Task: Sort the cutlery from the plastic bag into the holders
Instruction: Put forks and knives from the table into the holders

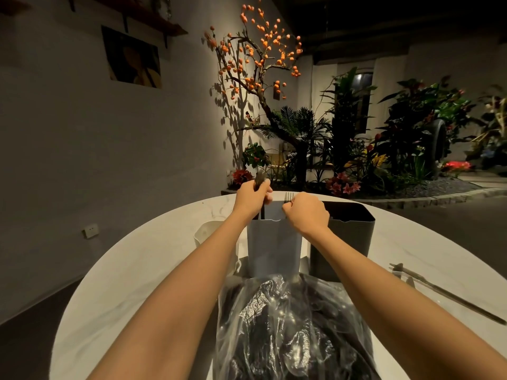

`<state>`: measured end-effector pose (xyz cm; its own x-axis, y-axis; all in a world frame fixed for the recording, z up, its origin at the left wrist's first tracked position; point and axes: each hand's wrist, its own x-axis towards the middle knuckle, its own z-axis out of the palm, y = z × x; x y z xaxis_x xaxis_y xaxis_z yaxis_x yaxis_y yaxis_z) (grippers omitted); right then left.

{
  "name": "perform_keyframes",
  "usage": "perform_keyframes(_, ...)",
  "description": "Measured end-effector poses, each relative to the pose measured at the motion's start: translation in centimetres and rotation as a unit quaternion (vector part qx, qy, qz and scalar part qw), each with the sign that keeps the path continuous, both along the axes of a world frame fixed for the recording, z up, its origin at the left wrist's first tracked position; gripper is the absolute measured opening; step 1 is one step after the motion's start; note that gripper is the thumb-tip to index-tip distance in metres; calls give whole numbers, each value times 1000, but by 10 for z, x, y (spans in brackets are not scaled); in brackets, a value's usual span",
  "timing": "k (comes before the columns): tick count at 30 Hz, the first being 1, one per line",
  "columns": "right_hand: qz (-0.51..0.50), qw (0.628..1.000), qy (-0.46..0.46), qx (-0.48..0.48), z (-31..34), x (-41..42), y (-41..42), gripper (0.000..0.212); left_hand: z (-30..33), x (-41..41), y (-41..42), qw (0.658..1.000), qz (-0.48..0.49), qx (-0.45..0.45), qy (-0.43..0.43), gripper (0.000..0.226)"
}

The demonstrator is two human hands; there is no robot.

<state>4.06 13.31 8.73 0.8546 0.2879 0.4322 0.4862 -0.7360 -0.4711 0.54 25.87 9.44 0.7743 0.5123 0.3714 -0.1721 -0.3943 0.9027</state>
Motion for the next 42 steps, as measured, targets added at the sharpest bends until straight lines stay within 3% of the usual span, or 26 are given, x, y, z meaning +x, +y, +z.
perform_keyframes(5, -1, 1000, 2, -2, 0, 0, -1, 22, -20, -5, 8, 986, 55, 147, 60, 18)
perform_keyframes(9, -7, 1000, -11, -3, -3, 0, -2, 25, -23, -9, 6, 985, 54, 161, 13, 38)
perform_keyframes(13, 61, 992, 5, 107, 2, -1, 0, 40, -21, -12, 6, 976, 78, 199, -34, 36)
perform_keyframes(16, 170, 943, 133, 252, 13, -11, 4, 54, -15, -18, 0, 976, 84, 193, -60, 17)
perform_keyframes(19, 262, 877, 247, 320, 18, -24, 5, 54, -9, -28, -9, 986, 48, 149, -63, 37)
perform_keyframes(22, 296, 860, 277, 311, 23, -41, 4, 46, -6, -40, -16, 990, 26, 128, -59, 51)
perform_keyframes(26, 321, 865, 277, 268, 25, -61, 3, 68, -7, -55, -13, 990, 11, 128, -49, 59)
perform_keyframes(30, 350, 838, 313, 280, 20, -71, 4, 64, -10, -72, -3, 989, 6, 147, -22, 40)
perform_keyframes(33, 349, 838, 325, 266, 12, -71, 9, 67, -12, -83, 4, 986, 35, 164, -3, 32)
perform_keyframes(38, 322, 897, 269, 138, 0, -68, 17, 30, -15, -96, 22, 983, 103, 151, 9, 27)
perform_keyframes(42, 346, 890, 272, 117, -7, -72, 29, 27, -16, -104, 32, 993, 93, 71, 13, 20)
